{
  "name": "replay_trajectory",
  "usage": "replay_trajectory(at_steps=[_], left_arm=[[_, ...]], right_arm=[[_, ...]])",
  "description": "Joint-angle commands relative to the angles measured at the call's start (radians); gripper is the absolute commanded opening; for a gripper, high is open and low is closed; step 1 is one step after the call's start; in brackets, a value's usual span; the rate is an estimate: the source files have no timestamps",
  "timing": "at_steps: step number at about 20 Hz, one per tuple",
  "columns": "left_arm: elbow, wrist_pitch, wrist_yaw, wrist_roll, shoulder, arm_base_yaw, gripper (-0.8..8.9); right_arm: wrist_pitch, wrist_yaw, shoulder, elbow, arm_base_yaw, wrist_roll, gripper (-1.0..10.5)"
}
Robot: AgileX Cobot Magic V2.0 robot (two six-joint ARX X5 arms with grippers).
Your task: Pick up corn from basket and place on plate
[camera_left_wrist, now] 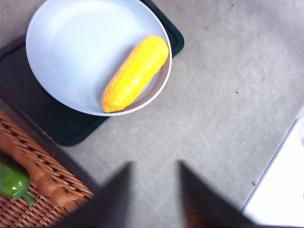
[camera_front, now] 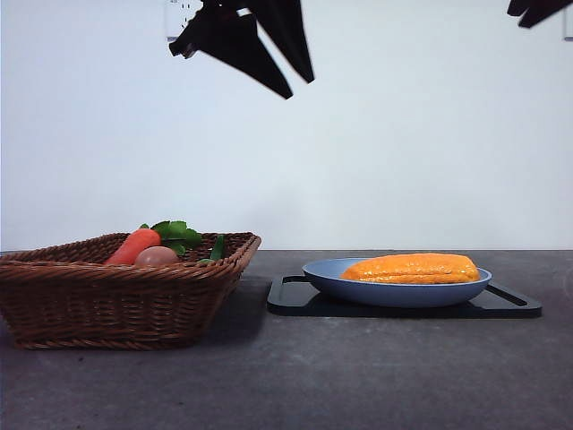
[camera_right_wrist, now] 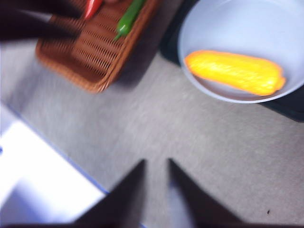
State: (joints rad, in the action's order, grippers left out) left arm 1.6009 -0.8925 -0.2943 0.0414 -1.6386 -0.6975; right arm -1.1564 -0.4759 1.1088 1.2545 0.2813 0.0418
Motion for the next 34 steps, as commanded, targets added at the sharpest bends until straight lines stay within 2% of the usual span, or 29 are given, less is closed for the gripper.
replay_trajectory(at_steps=[1,7,17,19,20,23,28,30,34], left_arm=[[0.026,-0.003,-0.004,-0.011,0.0,-0.005,0.07],[0.026,-0.001,-0.004,-0.011,-0.001,-0.005,0.08],[0.026,0.045,0.01,-0.013,-0.001,0.0,0.08],[0.025,0.063,0.048,-0.116,0.013,0.031,0.08],[0.025,0.08,0.079,-0.128,0.03,0.051,0.08],[0.025,0.159,0.093,-0.156,0.123,0.148,0.08],[-0.055,0.288,0.092,-0.158,0.354,0.401,0.08],[-0.177,0.385,0.092,-0.157,0.476,0.505,0.08],[-0.539,0.61,0.093,-0.156,0.739,0.679,0.08]], right_arm=[[-0.007,0.006,0.014,0.021,0.036,0.037,0.0],[0.012,0.0,0.014,0.021,0.06,0.018,0.0],[0.011,0.005,0.014,0.021,0.026,0.019,0.0],[0.011,0.006,0.014,0.021,0.026,0.019,0.0],[0.011,0.005,0.014,0.021,0.023,0.019,0.0],[0.011,0.005,0.014,0.021,0.022,0.019,0.0],[0.011,0.005,0.014,0.021,0.022,0.019,0.0],[0.011,0.005,0.014,0.021,0.022,0.019,0.0],[0.011,0.005,0.014,0.021,0.022,0.019,0.0]])
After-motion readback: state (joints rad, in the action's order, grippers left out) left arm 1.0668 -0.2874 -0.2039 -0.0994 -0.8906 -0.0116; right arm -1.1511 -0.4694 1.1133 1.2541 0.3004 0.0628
